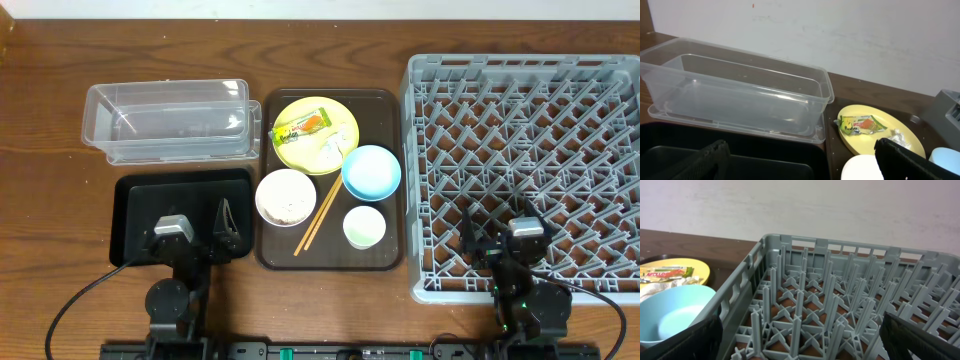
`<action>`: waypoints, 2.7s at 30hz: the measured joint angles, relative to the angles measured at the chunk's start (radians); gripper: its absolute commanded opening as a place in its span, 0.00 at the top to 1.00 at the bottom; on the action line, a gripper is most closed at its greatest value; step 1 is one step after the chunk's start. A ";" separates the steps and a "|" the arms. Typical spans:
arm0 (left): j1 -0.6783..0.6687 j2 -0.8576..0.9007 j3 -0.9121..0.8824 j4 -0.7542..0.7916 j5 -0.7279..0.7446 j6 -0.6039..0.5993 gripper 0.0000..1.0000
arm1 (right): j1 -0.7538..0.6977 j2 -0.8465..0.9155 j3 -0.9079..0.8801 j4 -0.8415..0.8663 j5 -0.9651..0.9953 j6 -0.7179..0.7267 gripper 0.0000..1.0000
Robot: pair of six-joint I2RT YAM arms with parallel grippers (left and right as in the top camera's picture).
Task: Sort waste into correct bins and load items into the dishwasher rack
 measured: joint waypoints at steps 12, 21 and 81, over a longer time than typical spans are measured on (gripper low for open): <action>0.000 0.000 0.000 0.000 0.000 0.000 0.05 | 0.000 0.000 0.000 0.000 0.000 0.000 0.01; 0.000 0.000 0.000 0.000 0.000 0.000 0.05 | 0.000 0.000 0.000 0.000 0.000 0.000 0.01; 0.000 0.666 0.544 -0.482 0.018 0.000 0.05 | 0.000 0.419 0.373 -0.299 0.095 0.054 0.01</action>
